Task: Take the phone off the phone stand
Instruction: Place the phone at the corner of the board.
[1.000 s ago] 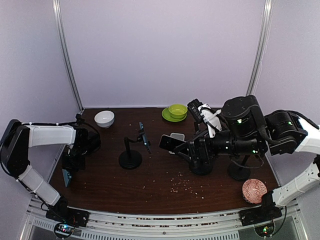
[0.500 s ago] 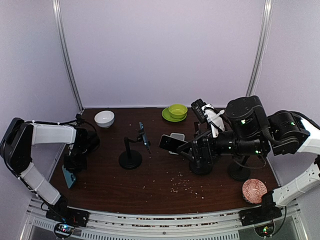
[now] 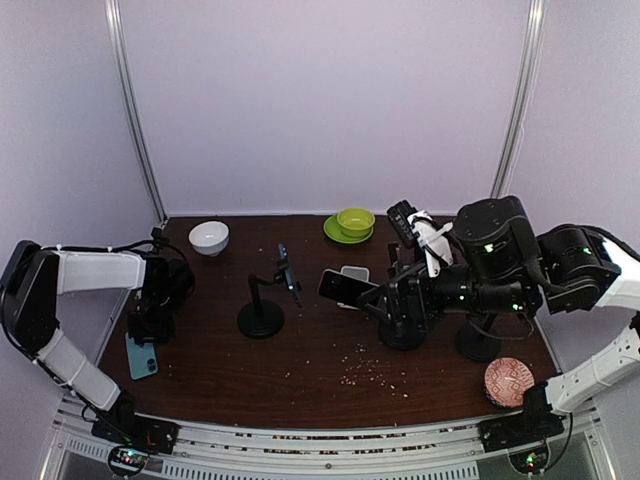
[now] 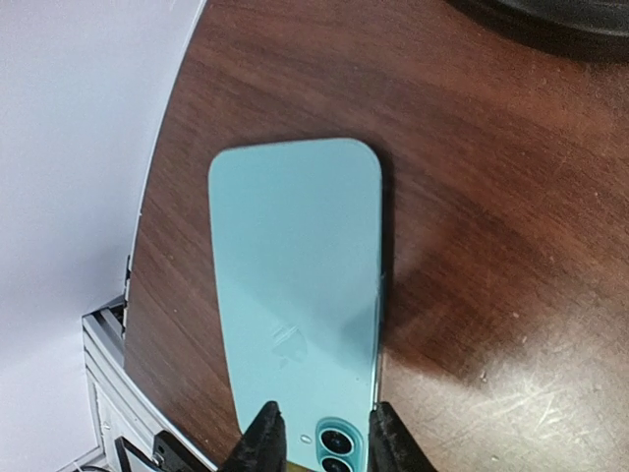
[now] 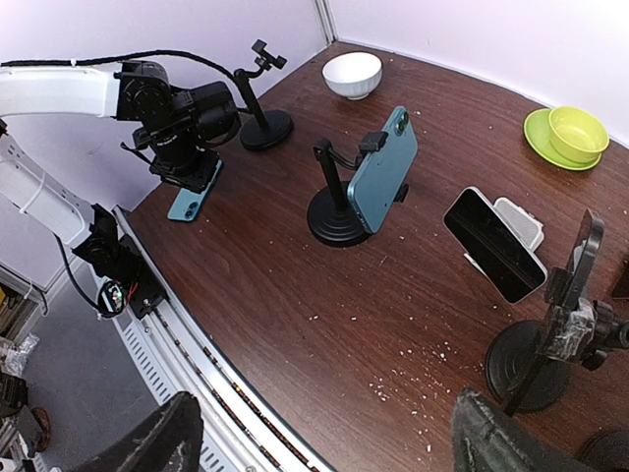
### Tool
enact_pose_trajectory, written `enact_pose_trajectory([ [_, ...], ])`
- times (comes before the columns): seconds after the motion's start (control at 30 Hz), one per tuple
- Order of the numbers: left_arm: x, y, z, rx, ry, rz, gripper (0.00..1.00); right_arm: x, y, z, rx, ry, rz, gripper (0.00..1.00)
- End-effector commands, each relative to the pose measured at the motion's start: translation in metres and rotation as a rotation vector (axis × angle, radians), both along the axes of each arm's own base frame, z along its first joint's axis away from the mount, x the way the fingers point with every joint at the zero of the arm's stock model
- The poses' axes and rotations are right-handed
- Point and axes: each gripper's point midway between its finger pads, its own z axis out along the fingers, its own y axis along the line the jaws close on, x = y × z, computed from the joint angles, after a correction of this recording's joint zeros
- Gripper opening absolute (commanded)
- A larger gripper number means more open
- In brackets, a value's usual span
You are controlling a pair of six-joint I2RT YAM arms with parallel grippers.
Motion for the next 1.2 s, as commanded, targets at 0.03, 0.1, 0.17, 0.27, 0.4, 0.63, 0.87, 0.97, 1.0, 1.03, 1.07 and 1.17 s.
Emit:
enact_pose_trajectory([
  [0.03,0.0,-0.007,0.0,-0.074,-0.054,0.009,0.38,0.004,-0.01,0.002,0.021,-0.003,-0.039,0.88],
  [0.1,-0.001,-0.009,0.003,-0.096,-0.069,0.002,0.45,0.004,-0.011,0.002,0.02,-0.003,-0.041,0.88],
  [0.17,-0.001,-0.013,0.007,-0.128,-0.089,0.002,0.51,0.004,-0.012,0.002,0.02,-0.003,-0.045,0.87],
  [0.27,-0.002,-0.019,0.015,-0.184,-0.132,0.003,0.6,0.004,-0.011,0.002,0.021,-0.003,-0.043,0.88],
  [0.4,0.0,-0.029,0.036,-0.267,-0.209,-0.025,0.67,0.005,-0.008,0.003,0.018,-0.004,-0.04,0.88],
  [0.63,0.011,-0.046,0.09,-0.4,-0.41,-0.18,0.7,0.005,-0.004,0.003,0.025,-0.003,-0.034,0.87],
  [0.87,0.014,-0.064,0.155,-0.484,-0.618,-0.43,0.7,0.003,-0.004,0.002,0.017,-0.002,-0.024,0.87],
  [0.97,0.012,-0.079,0.181,-0.542,-0.698,-0.572,0.7,0.003,-0.003,0.003,0.015,-0.008,-0.02,0.87],
  [1.0,0.011,-0.085,0.187,-0.559,-0.713,-0.62,0.7,0.003,-0.003,0.004,0.014,-0.01,-0.018,0.87],
  [1.03,0.009,-0.091,0.195,-0.58,-0.741,-0.669,0.7,0.003,-0.003,0.005,0.014,-0.011,-0.014,0.87],
  [1.07,0.007,-0.095,0.2,-0.594,-0.756,-0.708,0.7,0.003,-0.003,0.006,0.014,-0.012,-0.011,0.87],
  [1.17,0.001,-0.114,0.212,-0.673,-0.779,-0.819,0.7,0.002,-0.002,0.008,0.015,-0.014,-0.003,0.87],
])
